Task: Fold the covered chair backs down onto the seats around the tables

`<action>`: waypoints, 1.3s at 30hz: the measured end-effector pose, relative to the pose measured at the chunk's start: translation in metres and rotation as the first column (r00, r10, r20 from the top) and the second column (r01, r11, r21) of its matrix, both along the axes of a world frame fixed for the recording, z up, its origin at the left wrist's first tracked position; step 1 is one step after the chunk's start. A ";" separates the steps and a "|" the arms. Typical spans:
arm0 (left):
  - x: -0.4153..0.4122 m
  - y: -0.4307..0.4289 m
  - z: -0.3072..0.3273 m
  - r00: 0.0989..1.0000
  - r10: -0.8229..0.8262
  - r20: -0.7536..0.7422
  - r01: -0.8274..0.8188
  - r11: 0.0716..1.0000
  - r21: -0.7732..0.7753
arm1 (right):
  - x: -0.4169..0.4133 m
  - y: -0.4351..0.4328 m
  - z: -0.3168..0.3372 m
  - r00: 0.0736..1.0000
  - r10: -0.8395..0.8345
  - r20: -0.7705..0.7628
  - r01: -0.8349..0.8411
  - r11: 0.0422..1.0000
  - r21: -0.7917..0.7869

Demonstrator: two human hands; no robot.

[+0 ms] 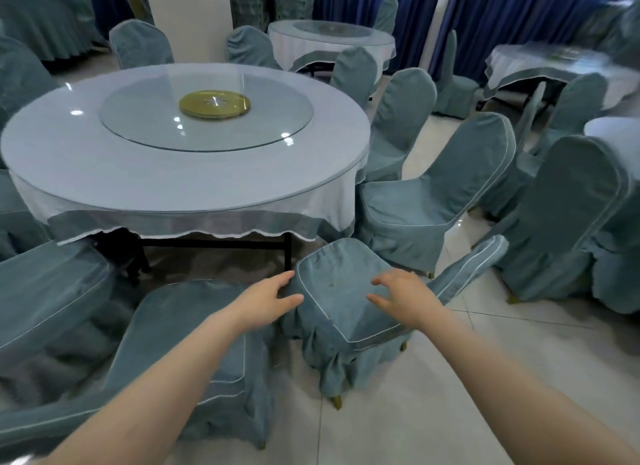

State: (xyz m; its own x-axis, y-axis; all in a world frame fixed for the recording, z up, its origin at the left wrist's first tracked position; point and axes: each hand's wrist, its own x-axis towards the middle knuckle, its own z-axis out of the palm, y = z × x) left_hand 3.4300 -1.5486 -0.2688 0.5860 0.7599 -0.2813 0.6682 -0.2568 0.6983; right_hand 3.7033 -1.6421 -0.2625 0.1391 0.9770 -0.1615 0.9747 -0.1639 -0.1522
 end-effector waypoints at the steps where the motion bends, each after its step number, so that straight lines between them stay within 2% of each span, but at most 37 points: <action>1: 0.013 0.004 -0.001 1.000 -0.009 -0.010 0.009 1.000 -0.001 | 0.017 0.003 0.000 1.000 -0.003 0.024 0.002 1.000 0.020; 8: 0.118 0.048 -0.006 0.997 -0.075 -0.024 0.076 0.997 0.016 | 0.130 0.033 0.000 0.990 -0.069 0.122 0.064 0.997 0.049; 12: 0.186 0.062 -0.017 0.990 -0.140 -0.003 0.140 0.989 -0.042 | 0.189 0.036 0.000 0.984 -0.176 0.038 0.175 0.984 0.026; 16: 0.242 0.060 -0.029 0.981 -0.193 -0.025 0.188 0.972 -0.141 | 0.240 0.036 -0.004 0.974 -0.228 0.010 0.228 0.971 -0.067; 19: 0.283 0.057 -0.037 0.973 -0.226 -0.054 0.212 0.958 -0.193 | 0.270 0.043 -0.012 0.989 -0.133 -0.069 0.127 0.988 -0.086; 26: 0.355 0.027 -0.037 0.992 -0.077 -0.103 0.048 0.965 -0.257 | 0.318 0.060 -0.027 0.955 0.186 -0.232 -0.190 0.982 0.009; 29: 0.374 0.006 -0.036 0.974 -0.109 -0.198 0.047 0.955 -0.294 | 0.334 0.064 -0.032 0.941 0.256 -0.220 -0.262 0.965 -0.002; 31: 0.381 -0.009 -0.031 0.972 -0.053 -0.229 -0.023 0.947 -0.319 | 0.337 0.064 -0.033 0.935 0.291 -0.202 -0.295 0.956 0.011; 34: 0.378 -0.026 -0.026 0.980 0.090 -0.179 -0.152 0.916 -0.372 | 0.336 0.063 -0.033 0.911 0.343 -0.230 -0.341 0.939 0.049; 35: 0.379 -0.033 -0.023 0.979 0.115 -0.168 -0.170 0.913 -0.371 | 0.338 0.059 -0.033 0.894 0.383 -0.231 -0.379 0.923 0.063; 39: 0.378 -0.052 -0.022 0.978 0.046 -0.205 -0.097 0.965 -0.245 | 0.349 0.049 -0.032 0.806 0.561 -0.191 -0.563 0.825 0.046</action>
